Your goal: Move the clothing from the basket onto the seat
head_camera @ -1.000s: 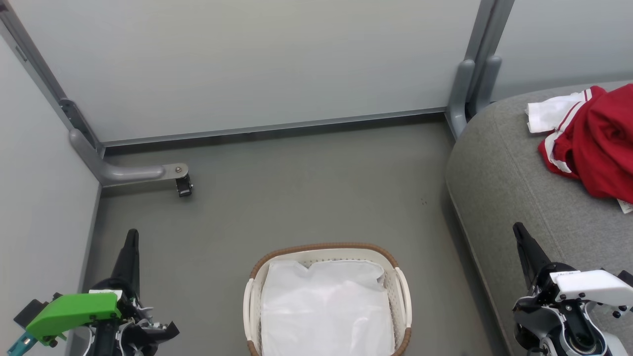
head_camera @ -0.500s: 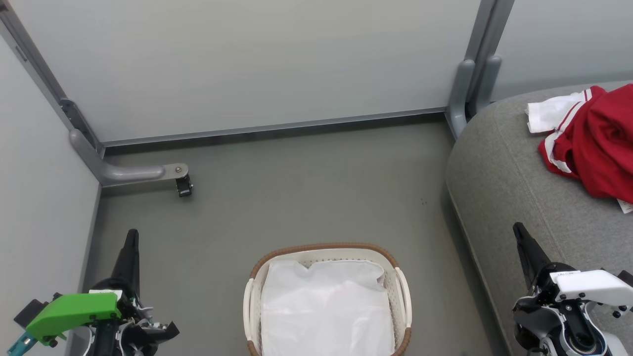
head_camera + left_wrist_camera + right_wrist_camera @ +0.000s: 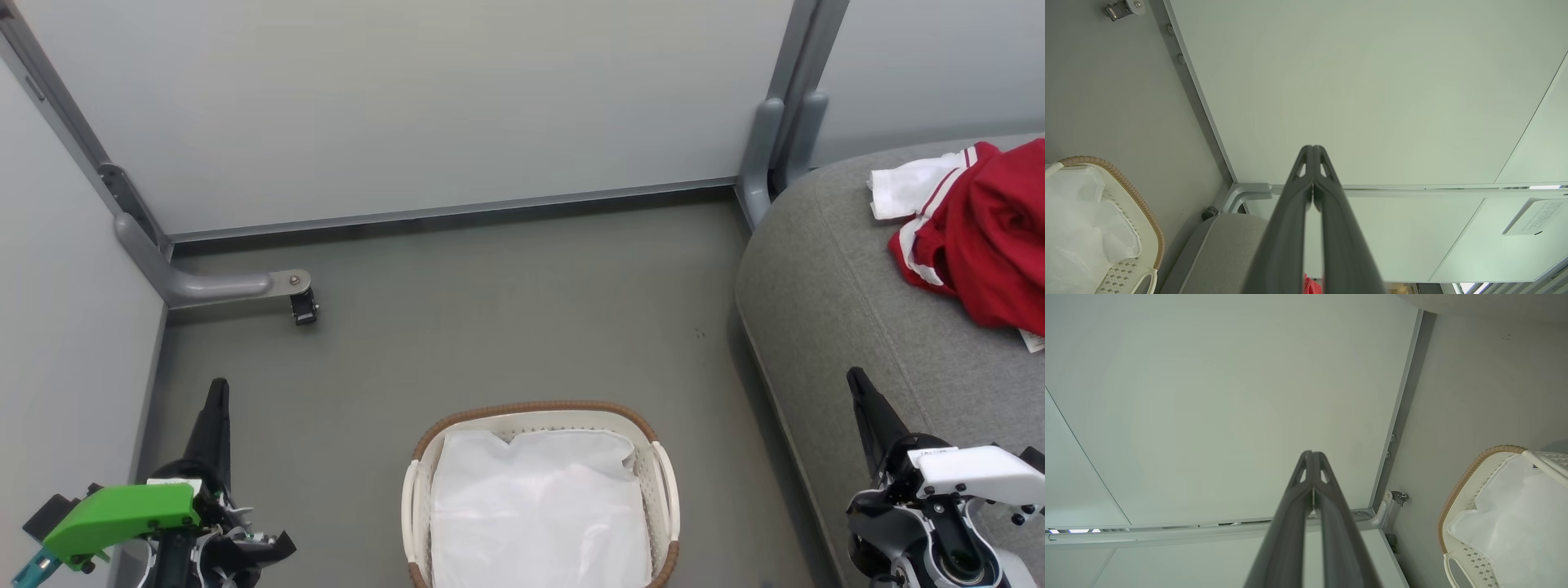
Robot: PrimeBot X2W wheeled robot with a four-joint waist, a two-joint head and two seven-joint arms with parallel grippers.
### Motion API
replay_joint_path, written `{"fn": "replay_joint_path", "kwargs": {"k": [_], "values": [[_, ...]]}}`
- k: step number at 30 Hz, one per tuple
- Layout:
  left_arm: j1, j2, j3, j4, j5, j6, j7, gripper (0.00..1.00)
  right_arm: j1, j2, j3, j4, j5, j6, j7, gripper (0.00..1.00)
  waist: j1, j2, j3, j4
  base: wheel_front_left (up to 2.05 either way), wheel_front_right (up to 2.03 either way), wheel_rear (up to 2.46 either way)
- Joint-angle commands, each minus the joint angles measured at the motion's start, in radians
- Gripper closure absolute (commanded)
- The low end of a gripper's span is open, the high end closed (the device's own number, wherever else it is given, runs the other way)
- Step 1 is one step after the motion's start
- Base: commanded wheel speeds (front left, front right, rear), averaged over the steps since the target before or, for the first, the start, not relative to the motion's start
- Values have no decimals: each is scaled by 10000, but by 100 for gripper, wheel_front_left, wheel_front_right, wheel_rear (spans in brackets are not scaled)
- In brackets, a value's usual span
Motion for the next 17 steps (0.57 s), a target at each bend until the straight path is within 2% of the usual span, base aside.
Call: {"fn": "replay_joint_path", "kwargs": {"k": [1,17], "values": [[-93,5,18,-17,-32,-46,30,100,-84,-59,-19,-38,38,-3,13,100,0,0,0,0,0,0,0],[-93,5,18,-18,-33,-46,29,100,-84,-59,-18,-38,39,-3,13,100,0,0,0,0,0,0,0]]}}
